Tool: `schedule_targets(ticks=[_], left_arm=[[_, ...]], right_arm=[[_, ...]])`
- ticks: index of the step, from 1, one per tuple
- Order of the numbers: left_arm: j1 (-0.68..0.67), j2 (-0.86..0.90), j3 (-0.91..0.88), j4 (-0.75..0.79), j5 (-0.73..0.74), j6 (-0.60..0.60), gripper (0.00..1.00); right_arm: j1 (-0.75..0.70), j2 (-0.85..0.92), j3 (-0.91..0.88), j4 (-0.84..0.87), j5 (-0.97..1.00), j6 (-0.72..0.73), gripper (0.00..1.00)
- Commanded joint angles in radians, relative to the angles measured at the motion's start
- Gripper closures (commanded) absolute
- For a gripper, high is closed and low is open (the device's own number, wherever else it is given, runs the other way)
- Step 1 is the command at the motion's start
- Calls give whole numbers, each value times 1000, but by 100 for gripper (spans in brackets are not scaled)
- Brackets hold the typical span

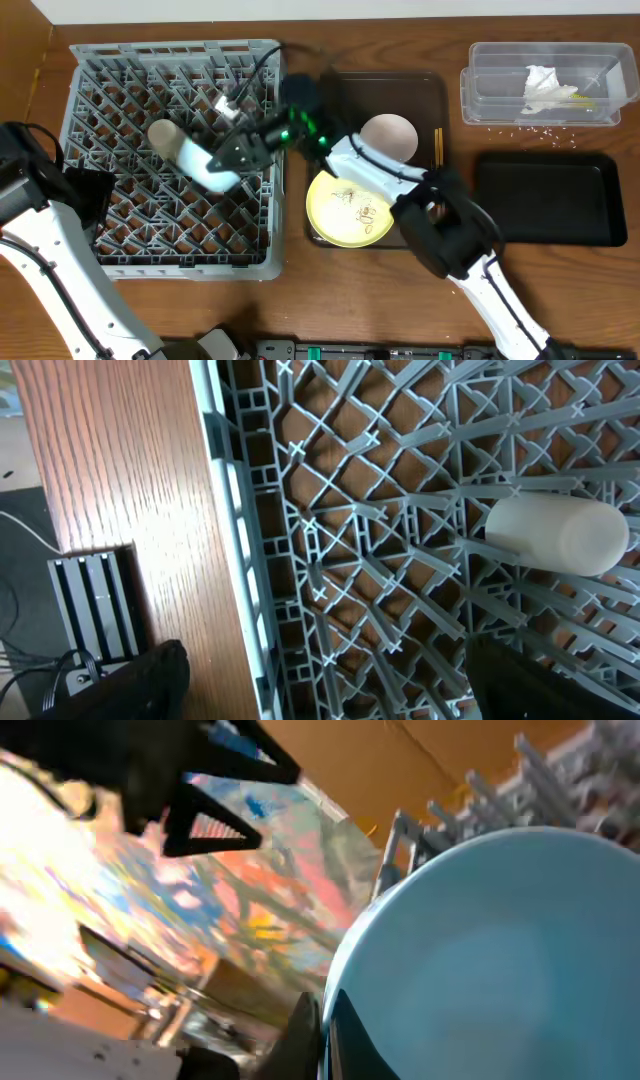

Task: Sort waste into correct bins and load items into the dishwasher
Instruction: 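Carry the bowl with the right gripper and set it in the rack, then release the bowl and return the right gripper to the tray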

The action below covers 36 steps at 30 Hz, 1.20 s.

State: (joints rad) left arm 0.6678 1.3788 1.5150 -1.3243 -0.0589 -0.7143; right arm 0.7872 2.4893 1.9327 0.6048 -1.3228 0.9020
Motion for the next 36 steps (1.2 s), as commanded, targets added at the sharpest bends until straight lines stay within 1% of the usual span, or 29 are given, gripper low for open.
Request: schedule_targets(ticks=[1,5,11,16,18,21,24,28,31,33,36], left_arm=[[5,-4,0,-3,-9,-13,10],[5,-4,0,-3,-9,-13,11],[5,-4,0,-3,-9,-13,11],[5,-4,0,-3,-9,-13,10],[5,-4,0,-3,-9,-13,10],[5,-4,0,-3,-9,-13,10],[5,-4,0,-3,-9,-13,11],[5,-4,0,-3,-9,-13,10],[5,-4,0,-3,-9,-13,10],[5,-4,0,-3,-9,-13,11],[5,-4,0,-3,-9,-13,11]], right_arm=[[27,32,12,5,60,176,99],[-2,33,12,3,89,199,99],[-43,33,12,-98,147,205,99],[-74,33,12,-140,174,205,99],[-89,33,12,-142,185,193,91],[-114,33,12,-141,197,131,75],[-145,32,21,-142,197,102,65],[-191,32,65,-146,200,66,61],[-231,30,135,-204,214,33,58],[-264,28,200,-291,221,-8,59],[-307,28,329,-512,239,-123,62]])
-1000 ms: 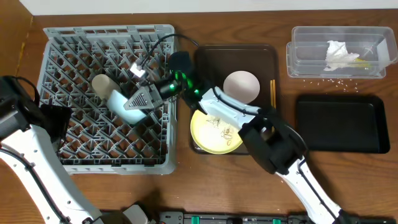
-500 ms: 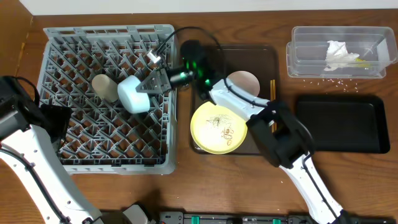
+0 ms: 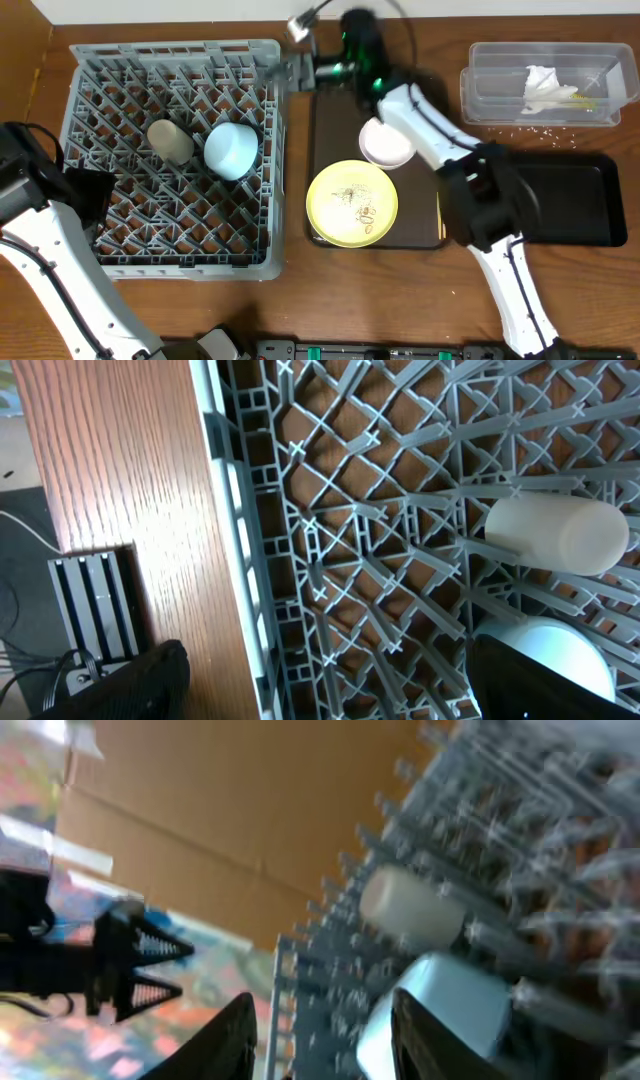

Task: Sort waste into correct bins and load items into the dishwasher
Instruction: 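Release the bowl and return the right gripper to the tray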

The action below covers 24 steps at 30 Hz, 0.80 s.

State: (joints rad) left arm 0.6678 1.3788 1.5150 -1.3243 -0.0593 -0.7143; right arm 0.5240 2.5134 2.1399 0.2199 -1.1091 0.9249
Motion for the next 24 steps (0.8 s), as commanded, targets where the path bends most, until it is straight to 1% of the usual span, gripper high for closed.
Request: schedule_targets(ticks=[1,3,4,5,6,7,8,9,12,14,16,21,24], left_arm=[[5,-4,0,-3,-8,-13,11],[5,-4,0,-3,-8,-13,11],[5,-4,0,-3,-8,-13,10],[5,-4,0,-3,-8,-13,11],[5,-4,0,-3,-8,-13,10],[5,-4,0,-3,-8,-13,10],[5,-4,0,-3,-8,-13,11],[5,-4,0,-3,-8,-13,11],[5,-4,0,-3,-8,-13,11],[5,-4,0,-3,-8,-13,10],[5,-4,0,-3,-8,-13,11],[5,-4,0,-3,-8,-13,11],[5,-4,0,-3,-8,-13,10]], right_arm=[[-49,4,152,-199,40,-191,62],[-53,4,237,-442,141,-332,62],[-51,4,287,-592,235,-414,60],[-46,4,347,-760,369,-501,60],[-40,4,393,-871,473,-558,59],[-34,4,435,-954,546,-603,57],[-30,4,468,-1006,575,-634,54],[-27,4,513,-1069,573,-649,53],[-23,4,573,-1126,470,-652,73],[-11,4,576,-1119,399,-669,81],[18,6,571,-1117,378,-707,99],[127,6,516,-1102,368,-882,99],[213,6,476,-1099,397,-973,99]])
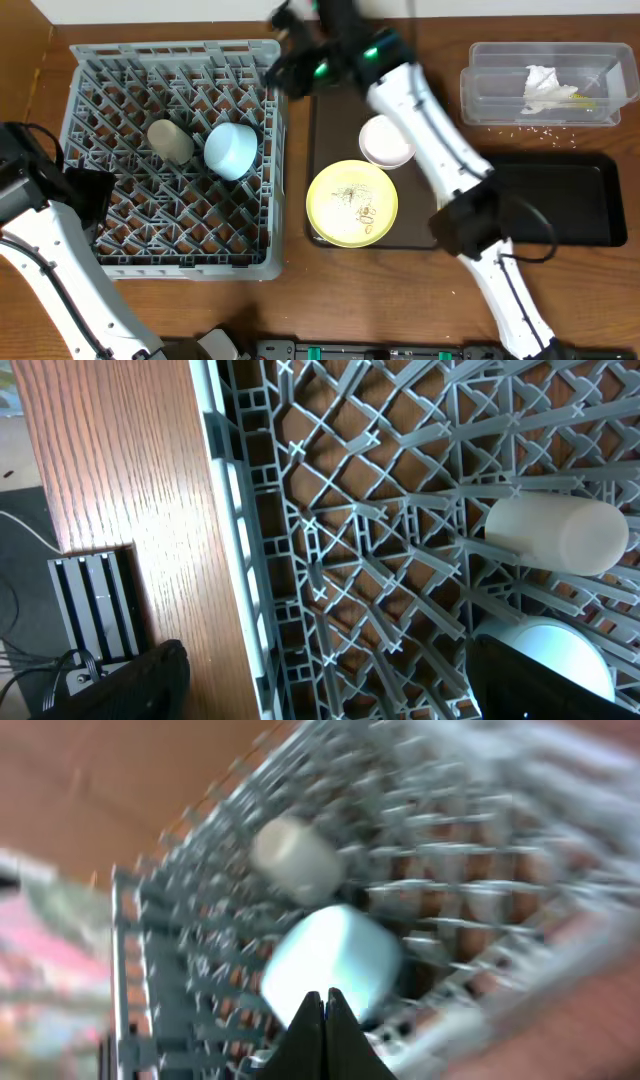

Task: Sort waste into correct bins and load items into the dishwasher
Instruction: 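Release the bowl and return the right gripper to the tray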

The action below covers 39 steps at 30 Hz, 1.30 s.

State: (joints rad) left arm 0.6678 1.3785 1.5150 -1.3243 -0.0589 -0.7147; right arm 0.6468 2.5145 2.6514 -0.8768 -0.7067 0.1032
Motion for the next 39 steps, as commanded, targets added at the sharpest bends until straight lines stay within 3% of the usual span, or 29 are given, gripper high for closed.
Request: schedule_targets(ticks=[1,5,9,21,26,34,36,37,39], left_arm=[[5,-4,0,-3,-9,-13,10],[5,-4,0,-3,-9,-13,11],[5,-4,0,-3,-9,-13,10],[5,-4,0,-3,-9,-13,10],[5,-4,0,-3,-9,-13,10],[5,-4,0,-3,-9,-13,11],[5,-4,0,-3,-9,-13,11],[5,-4,0,-3,-9,-13,10],[5,-4,0,-3,-9,-13,10]], right_arm=[[116,5,-45,-2,26,-170,99],[182,7,-68,6,160,-220,99],[214,8,-128,57,164,-266,99],[228,8,-338,335,391,-181,99],[224,8,-335,322,630,-171,99],[201,-25,-251,200,718,-67,99],[176,-51,-204,158,718,-18,84],[138,-80,-156,122,718,30,68],[92,-113,-114,87,718,65,49]])
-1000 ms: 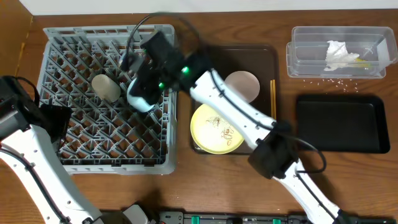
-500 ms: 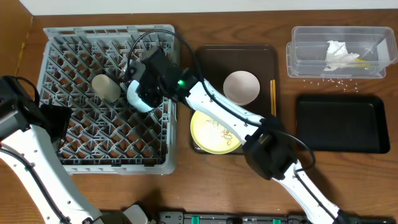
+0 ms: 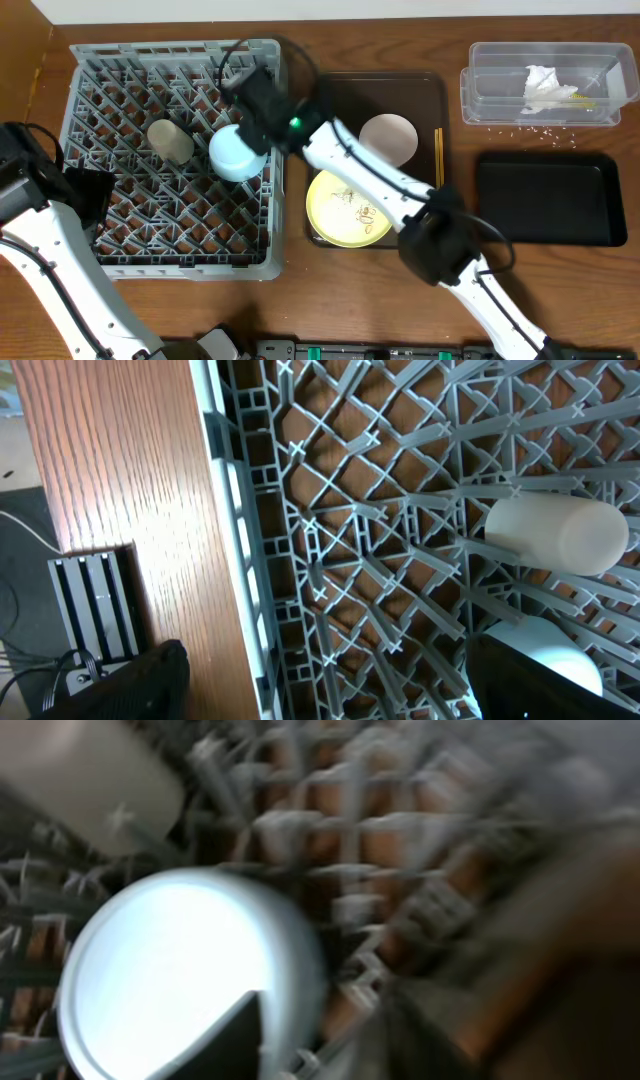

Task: Sort waste into correct bins and load items into the dishwasher
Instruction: 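Release the bowl and return the right gripper to the tray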

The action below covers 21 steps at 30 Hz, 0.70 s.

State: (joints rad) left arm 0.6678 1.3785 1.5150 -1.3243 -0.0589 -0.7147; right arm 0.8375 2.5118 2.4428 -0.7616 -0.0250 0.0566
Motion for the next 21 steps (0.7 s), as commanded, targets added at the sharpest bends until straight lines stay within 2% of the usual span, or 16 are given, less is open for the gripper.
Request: schedule_targets(ticks=[1,2,3,4,6,8,14,17,21], left_arm=[[5,-4,0,-3,-9,-13,10],[5,-4,0,-3,-9,-13,10],[5,-4,0,-3,-9,-13,11],[5,-4,0,-3,-9,-13,10],[5,-4,0,-3,-9,-13,10],[5,-4,0,-3,-9,-13,10],[5,-4,0,-3,-9,-13,10],[5,-4,0,-3,-9,-13,10],[5,-4,0,-3,-9,-13,10]], right_arm=[[-125,-127,108,-42,36,127,41],[-153,-145,117,-58,35,137,29],[-184,-167,124,-79,35,145,11],[-210,-186,124,-99,34,145,1],[-268,-225,124,-170,31,145,1],[-311,-251,124,-258,31,145,9],[-381,-246,97,-542,2,145,17],[-380,-219,35,-591,-26,145,26],[-366,-193,-129,-533,-90,146,29]])
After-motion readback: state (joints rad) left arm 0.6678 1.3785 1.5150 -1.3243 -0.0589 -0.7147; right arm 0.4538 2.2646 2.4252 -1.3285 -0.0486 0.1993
